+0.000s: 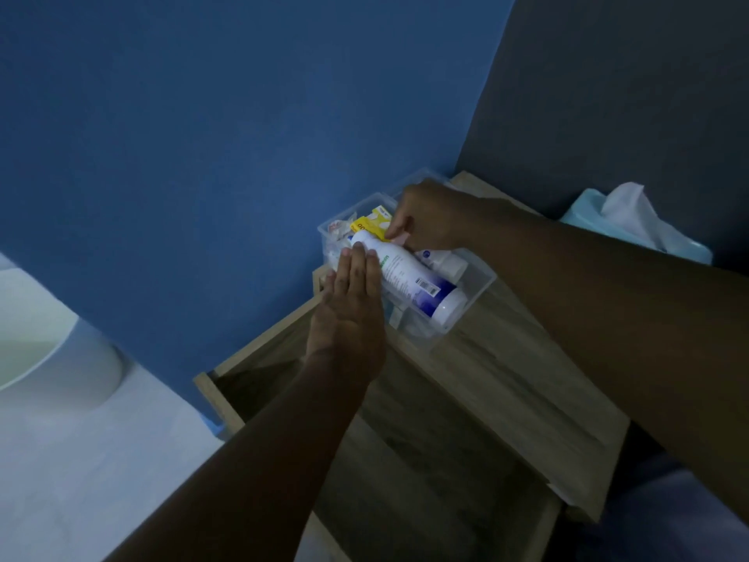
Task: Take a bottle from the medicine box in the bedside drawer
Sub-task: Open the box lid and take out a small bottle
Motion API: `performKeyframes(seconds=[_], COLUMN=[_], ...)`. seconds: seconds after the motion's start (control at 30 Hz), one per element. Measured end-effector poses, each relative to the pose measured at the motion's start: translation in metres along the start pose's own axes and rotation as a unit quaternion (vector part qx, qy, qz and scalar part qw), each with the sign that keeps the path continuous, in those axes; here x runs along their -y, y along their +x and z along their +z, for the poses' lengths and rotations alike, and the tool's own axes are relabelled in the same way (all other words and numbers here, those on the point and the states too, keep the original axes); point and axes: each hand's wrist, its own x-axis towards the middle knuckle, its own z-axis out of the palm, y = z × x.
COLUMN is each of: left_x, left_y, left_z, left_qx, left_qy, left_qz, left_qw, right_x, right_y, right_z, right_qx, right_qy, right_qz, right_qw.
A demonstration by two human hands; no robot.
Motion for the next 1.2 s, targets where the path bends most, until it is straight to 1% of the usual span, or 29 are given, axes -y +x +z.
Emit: performKeyframes(seconds=[0.07,0.17,0.27,0.4,0.5,0.57,0.6,0.67,0.7,0.73,0.77,0.8,0.83,0.87,0.9,0.93,0.97,1.03,1.1,1.2], left_x=[-0.001,0.000,0.001,0.002,0.000,-0.002,-0.003,-0.009,-0.014,-0.020,-0.027,-0.035,-0.044,-0.052,-0.060,-0.067,-0.073,-0.084,-0.095,-0.110], left_y=[-0.001,-0.002,-0.003,-0.004,-0.003,-0.001,0.001,-0.001,-0.004,-0.007,-0.010,-0.012,-0.015,-0.017,-0.020,-0.024,-0.028,-0.039,-0.050,-0.064], left_z=[-0.002,-0.004,-0.005,-0.008,-0.017,-0.029,-0.035,-0.047,-0.054,-0.060,-0.068,-0.076,-0.085,-0.093,-0.100,-0.107,-0.113,-0.124,-0.136,-0.151], left_qx=[0.002,0.000,0.005,0.021,0.055,0.085,0.089,0.061,0.032,-0.006,-0.037,-0.053,-0.049,-0.028,-0.005,0.013,0.027,0.040,0.041,0.047], left_qy=[0.001,0.006,-0.002,-0.010,-0.024,-0.061,-0.084,-0.162,-0.226,-0.298,-0.369,-0.445,-0.536,-0.631,-0.708,-0.758,-0.790,-0.829,-0.848,-0.872], left_qz=[0.001,0.005,0.005,0.000,-0.010,-0.024,-0.027,-0.033,-0.048,-0.076,-0.122,-0.176,-0.221,-0.245,-0.243,-0.227,-0.206,-0.166,-0.149,-0.146], left_qw=[1.000,1.000,1.000,1.000,0.998,0.994,0.992,0.984,0.972,0.951,0.921,0.877,0.813,0.735,0.663,0.611,0.577,0.533,0.506,0.466], right_x=[-0.004,-0.007,-0.008,-0.007,0.000,0.004,0.006,0.011,0.014,0.018,0.022,0.027,0.034,0.041,0.047,0.052,0.057,0.065,0.071,0.079], right_y=[0.002,0.001,-0.008,-0.028,-0.045,-0.060,-0.068,-0.085,-0.094,-0.103,-0.112,-0.121,-0.130,-0.138,-0.147,-0.155,-0.163,-0.180,-0.196,-0.217], right_z=[0.003,0.008,0.013,0.017,0.012,0.005,0.002,-0.005,-0.009,-0.014,-0.020,-0.026,-0.032,-0.039,-0.045,-0.052,-0.058,-0.071,-0.083,-0.095], right_qx=[-0.005,-0.036,-0.086,-0.166,-0.205,-0.226,-0.235,-0.241,-0.243,-0.245,-0.245,-0.241,-0.235,-0.228,-0.223,-0.221,-0.219,-0.216,-0.225,-0.242], right_qy=[0.010,0.031,0.061,0.119,0.129,0.153,0.161,0.168,0.171,0.175,0.181,0.187,0.190,0.187,0.178,0.168,0.159,0.153,0.149,0.148], right_qz=[0.008,0.007,-0.003,0.048,0.057,0.085,0.096,0.103,0.099,0.093,0.086,0.077,0.065,0.050,0.034,0.019,0.008,-0.001,-0.004,-0.009], right_qw=[1.000,0.999,0.994,0.978,0.968,0.958,0.954,0.950,0.950,0.949,0.949,0.949,0.951,0.954,0.958,0.961,0.963,0.964,0.963,0.959])
